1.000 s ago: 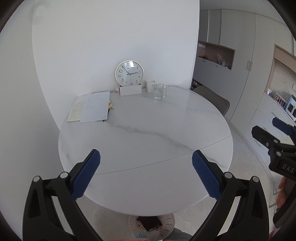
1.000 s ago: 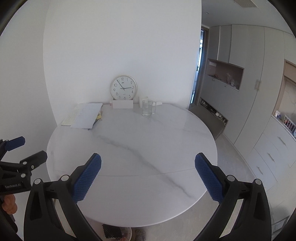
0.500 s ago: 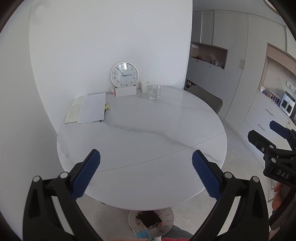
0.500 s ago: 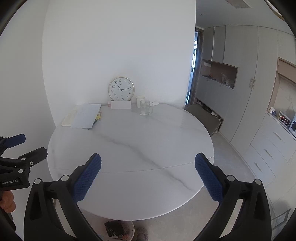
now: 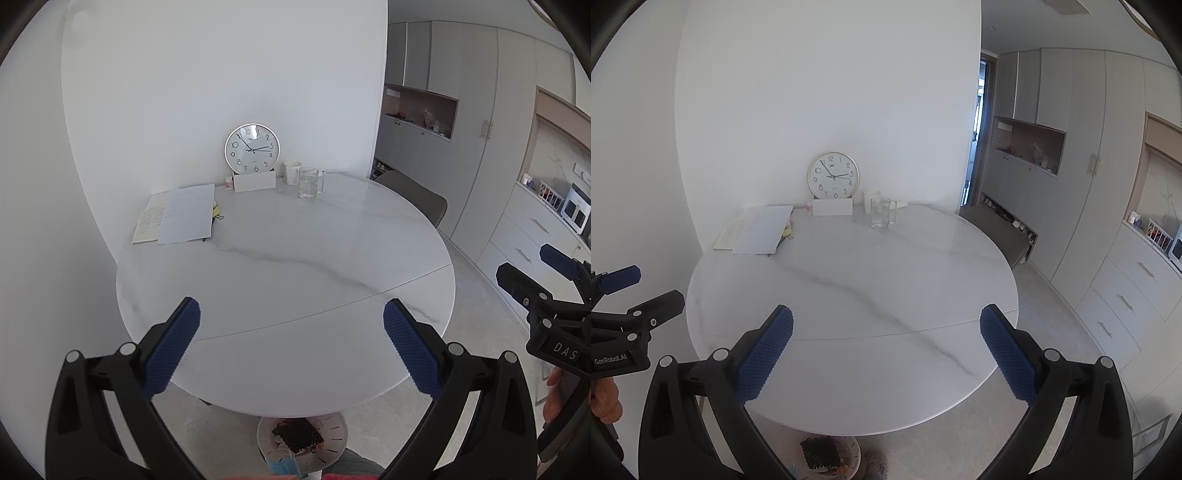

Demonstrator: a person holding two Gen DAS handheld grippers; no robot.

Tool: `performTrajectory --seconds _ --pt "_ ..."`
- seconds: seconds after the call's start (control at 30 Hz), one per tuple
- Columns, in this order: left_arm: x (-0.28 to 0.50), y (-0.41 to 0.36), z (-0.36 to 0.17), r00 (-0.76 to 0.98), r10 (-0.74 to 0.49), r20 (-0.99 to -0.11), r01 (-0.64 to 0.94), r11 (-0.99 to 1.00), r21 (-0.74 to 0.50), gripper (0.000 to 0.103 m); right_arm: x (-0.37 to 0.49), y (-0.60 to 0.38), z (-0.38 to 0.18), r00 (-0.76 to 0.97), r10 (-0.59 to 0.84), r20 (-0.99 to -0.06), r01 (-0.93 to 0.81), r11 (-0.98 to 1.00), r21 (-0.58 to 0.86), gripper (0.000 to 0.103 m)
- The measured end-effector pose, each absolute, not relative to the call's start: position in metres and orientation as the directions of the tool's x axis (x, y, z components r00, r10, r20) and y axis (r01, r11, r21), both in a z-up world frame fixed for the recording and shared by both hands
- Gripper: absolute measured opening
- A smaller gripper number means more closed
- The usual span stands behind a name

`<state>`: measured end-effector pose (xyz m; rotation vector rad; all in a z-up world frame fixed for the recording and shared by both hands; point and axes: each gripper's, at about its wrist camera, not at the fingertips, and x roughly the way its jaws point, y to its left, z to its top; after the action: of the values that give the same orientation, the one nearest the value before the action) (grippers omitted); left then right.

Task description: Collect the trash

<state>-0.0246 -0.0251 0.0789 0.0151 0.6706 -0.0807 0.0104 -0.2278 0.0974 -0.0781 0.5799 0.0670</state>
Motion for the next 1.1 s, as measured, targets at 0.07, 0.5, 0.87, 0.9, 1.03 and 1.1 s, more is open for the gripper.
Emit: performTrajectory --seconds 0.07,0.5,0.87,0.9,1.03,1.1 --pt "-0.0239 -0.0255 0.0788 0.78 -0.072 -0.622 0.083 0.997 -0.011 0.095 0.0105 -0.2281 0.098 0.834 0.041 -0.55 -0.085 0.995 -0.055 0.101" --pt "-0.0243 -0.0272 0.0776 0.778 -0.069 -0.625 0.085 0.996 -0.004 0.095 0.008 -0.2301 0.0957 0.831 0.045 -0.554 -0.086 0.995 -0.048 0.101" --pt "-0.025 -0.0246 0.0756 0.775 -0.065 -0.629 0.079 0.997 -0.006 0.095 0.0074 -0.2333 0.0947 0.83 0.052 -0.556 -0.092 0.995 -0.045 0.101" --pt "-0.025 -0.0246 0.0758 0.775 -0.066 -0.629 0.081 0.997 -0.006 0.095 0.0075 -0.2339 0.0946 0.829 0.052 -0.556 -0.093 0.995 -0.046 0.101" --pt "-0.0255 -0.0245 0.0741 0.773 -0.068 -0.631 0.084 0.996 -0.004 0.095 0.0077 -0.2351 0.0946 0.829 0.05 -0.557 -0.089 0.995 -0.042 0.101" --pt "-0.0259 -0.0248 0.0734 0.773 -0.068 -0.631 0.084 0.996 -0.004 0.095 0.0076 -0.2359 0.0944 0.828 0.051 -0.558 -0.088 0.995 -0.041 0.101"
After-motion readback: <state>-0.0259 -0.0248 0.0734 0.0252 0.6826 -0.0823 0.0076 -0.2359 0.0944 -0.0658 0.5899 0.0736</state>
